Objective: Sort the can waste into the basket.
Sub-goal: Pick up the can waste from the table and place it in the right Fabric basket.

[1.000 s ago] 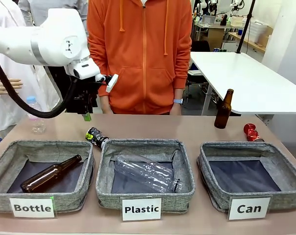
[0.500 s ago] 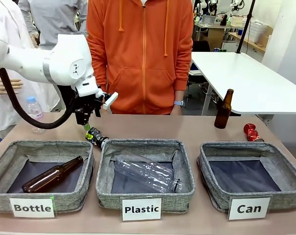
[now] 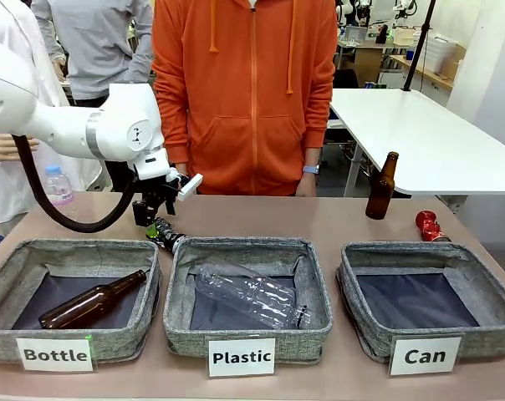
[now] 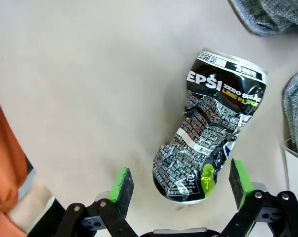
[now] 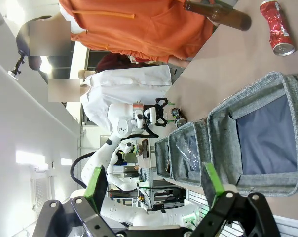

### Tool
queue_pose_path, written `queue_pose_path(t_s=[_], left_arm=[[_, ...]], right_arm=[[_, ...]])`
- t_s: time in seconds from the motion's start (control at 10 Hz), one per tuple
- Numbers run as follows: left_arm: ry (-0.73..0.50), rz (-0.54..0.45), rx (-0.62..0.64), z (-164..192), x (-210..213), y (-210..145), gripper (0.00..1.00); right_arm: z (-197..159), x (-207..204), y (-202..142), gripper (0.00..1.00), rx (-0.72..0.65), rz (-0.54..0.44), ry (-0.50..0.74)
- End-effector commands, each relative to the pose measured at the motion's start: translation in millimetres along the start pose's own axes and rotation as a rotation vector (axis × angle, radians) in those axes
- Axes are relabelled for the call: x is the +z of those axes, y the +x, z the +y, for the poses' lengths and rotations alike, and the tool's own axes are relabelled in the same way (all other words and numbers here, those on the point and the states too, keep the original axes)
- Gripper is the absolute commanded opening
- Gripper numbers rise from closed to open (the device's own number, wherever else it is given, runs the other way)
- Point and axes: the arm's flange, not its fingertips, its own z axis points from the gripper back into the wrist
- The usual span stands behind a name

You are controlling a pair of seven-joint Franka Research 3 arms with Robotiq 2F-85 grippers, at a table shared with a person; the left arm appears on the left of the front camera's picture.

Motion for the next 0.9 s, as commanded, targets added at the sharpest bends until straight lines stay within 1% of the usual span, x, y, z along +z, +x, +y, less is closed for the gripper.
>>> queue_pose_path(t_s=[0.0,0.2,0.3,0.6,0.7,0.8], left_arm=[[-0.044,-0.001,-0.039,5.5,-3.7,-2.2,1.00],[-0.085,-0.004,-0.059,10.9,-15.1,1.3,1.00],[-0.085,-0.015,-0.076,11.2,-15.3,1.5,1.00],[-0.092,0.000,-0.085,12.8,-17.2,3.3,1.00],[-0.102,0.001,-0.087,13.4,-18.3,3.9,0.60],[-0.099,0.000,-0.092,13.7,-18.3,4.1,0.40]], right_arm=[[0.3,1.1,0.1,1.00,0.022,0.003,0.007],[0.3,1.1,0.1,1.00,0.022,0.003,0.007],[0.3,1.1,0.1,1.00,0.022,0.003,0.007],[0.3,1.1,0.1,1.00,0.022,0.003,0.007],[0.3,1.1,0.1,1.00,0.022,0.003,0.007],[0.3,1.1,0.1,1.00,0.022,0.003,0.007]])
